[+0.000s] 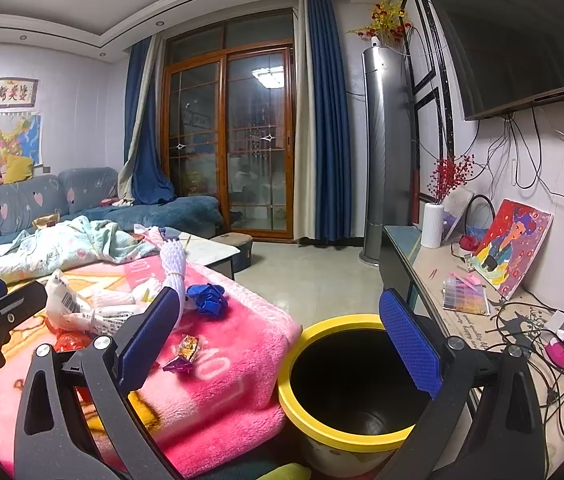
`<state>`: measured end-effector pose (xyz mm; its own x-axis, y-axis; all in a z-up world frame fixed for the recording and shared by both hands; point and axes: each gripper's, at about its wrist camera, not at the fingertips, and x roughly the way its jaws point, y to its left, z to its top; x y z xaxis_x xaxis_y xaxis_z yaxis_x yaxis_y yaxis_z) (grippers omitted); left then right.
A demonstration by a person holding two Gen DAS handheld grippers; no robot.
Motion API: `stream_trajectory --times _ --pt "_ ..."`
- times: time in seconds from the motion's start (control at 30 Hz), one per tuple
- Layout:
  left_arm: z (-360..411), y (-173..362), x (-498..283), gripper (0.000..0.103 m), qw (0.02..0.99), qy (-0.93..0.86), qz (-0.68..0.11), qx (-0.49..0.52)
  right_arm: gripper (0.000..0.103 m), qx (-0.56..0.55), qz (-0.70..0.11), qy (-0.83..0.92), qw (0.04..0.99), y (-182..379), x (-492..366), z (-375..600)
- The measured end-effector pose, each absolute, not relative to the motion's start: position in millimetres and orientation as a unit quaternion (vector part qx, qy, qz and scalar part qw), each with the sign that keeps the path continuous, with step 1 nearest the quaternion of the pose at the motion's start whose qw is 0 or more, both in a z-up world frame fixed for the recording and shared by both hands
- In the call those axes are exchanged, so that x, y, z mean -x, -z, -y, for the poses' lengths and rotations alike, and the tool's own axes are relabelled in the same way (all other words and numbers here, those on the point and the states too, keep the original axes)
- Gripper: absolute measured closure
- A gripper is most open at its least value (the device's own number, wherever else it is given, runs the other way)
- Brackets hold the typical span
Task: Collect trash
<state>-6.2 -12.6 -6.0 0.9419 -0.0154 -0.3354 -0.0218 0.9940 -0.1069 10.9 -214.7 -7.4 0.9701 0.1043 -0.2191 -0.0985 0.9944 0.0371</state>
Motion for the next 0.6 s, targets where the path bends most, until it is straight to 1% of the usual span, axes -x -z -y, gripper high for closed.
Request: stream_trajectory --times 0.6 --pt "12.1 6.1 6.0 0.011 0.984 -0.002 -0.17 0.056 0.006 -0.009 -0.118 -0.057 0.991 12.8 -13.9 208.5"
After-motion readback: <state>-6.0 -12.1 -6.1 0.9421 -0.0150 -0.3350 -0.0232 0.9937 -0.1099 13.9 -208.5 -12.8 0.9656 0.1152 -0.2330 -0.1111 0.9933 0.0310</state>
